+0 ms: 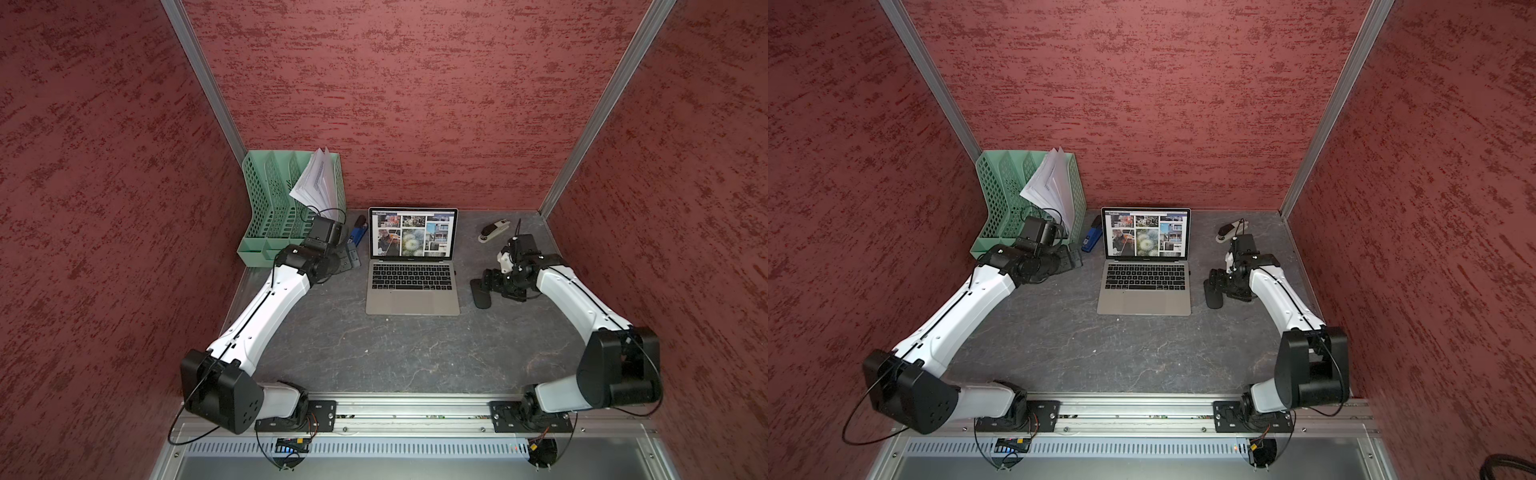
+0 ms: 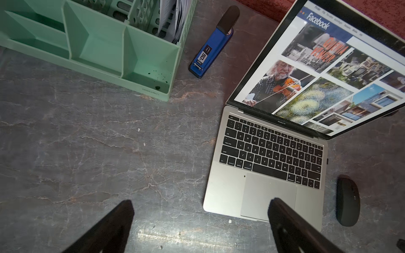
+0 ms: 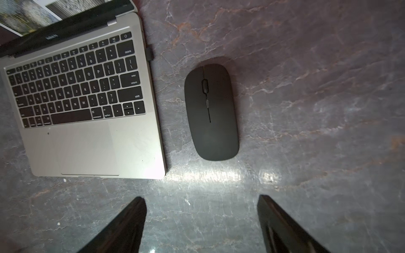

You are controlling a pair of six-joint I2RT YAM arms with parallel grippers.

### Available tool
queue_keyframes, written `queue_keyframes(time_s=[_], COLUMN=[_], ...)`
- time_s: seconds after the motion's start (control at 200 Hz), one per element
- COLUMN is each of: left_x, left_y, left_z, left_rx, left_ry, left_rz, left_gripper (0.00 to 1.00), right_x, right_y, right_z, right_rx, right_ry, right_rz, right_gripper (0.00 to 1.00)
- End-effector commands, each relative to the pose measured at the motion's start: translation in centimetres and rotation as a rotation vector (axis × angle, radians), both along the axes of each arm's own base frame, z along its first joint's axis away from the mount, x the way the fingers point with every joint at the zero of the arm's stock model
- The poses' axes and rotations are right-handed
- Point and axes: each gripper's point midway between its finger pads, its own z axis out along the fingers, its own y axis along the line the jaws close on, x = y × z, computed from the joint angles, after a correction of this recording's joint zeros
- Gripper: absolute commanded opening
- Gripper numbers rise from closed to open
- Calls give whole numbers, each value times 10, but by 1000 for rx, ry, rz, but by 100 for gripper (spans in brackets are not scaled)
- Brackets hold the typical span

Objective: Remove the wireless mouse receiver from the laptop
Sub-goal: Pick up the mouse from the center of the board.

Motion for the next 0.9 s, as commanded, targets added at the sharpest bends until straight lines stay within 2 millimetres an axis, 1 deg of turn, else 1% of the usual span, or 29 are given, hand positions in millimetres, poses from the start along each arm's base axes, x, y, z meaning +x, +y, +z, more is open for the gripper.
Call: queue_keyframes(time_s=[0.0,0.055,0.12,0.265,0.371,0.571,0.701,0.897], left_x=[8,9,11,17,20,21,23,26], left_y=[-18,-21,-21,-21,-23,-31,-31,-34], left_z=[-1,-3,-6,-7,-7,-14,-15,-18], left_rx=[-89,-100,-102,-110,-117,-155,-154,-155], left_ry=[29,41,56,65,71,86,88,96], left_rz=[-41,-53,-48,-48,-50,-56,-61,-67], left_gripper=[100,100,100,100,100,100,100,100], right_x=[11,10,9,17,28,39,37,34], right_y=[-6,-8,-6,-2,-5,-6,-3,0], right_z=[-20,-30,-37,-46,-50,-71,-77,-73], right_rx=[-118,-180,-224,-265,-303,-330,-308,-286], right_ry=[-12,16,39,52,58,99,108,96], right_rz=[48,74,115,176,209,236,231,217], right_gripper=[87,89,94,98,99,97,95,95])
